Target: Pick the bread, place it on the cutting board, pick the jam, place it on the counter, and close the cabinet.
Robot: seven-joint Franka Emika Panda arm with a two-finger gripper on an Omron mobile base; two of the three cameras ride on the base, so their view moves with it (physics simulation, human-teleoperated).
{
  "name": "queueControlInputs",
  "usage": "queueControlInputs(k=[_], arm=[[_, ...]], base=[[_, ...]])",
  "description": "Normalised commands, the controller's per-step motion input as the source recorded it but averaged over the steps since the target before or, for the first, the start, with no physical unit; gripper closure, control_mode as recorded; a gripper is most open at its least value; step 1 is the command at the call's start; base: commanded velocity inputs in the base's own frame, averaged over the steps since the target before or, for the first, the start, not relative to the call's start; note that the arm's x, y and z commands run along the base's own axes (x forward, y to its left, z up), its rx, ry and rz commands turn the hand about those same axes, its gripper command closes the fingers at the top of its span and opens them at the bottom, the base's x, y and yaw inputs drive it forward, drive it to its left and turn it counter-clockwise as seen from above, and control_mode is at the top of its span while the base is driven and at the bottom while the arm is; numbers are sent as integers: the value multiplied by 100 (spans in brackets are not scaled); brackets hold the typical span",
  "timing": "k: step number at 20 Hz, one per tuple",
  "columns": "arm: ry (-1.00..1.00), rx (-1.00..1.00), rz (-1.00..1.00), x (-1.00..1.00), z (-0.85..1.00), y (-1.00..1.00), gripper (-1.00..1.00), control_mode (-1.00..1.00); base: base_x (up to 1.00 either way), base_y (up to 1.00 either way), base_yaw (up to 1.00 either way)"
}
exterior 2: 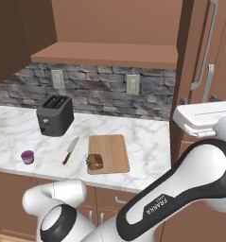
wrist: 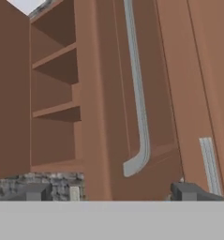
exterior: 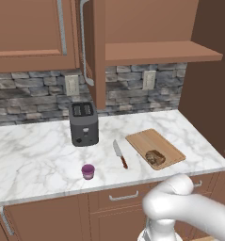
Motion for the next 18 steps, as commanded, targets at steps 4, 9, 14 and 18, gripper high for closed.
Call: queueControlInputs(k=[4, 9, 14, 18], arm=[[0, 1, 4, 20, 0, -20, -100, -100], [0, 2, 5, 18, 0, -20, -100, -100], [0, 3, 7, 14, 0, -18, -100, -100], [0, 0, 8, 12, 0, -12, -100, -100]], base=[[0, 0, 0], [0, 0, 0], [0, 0, 0], [0, 0, 0]])
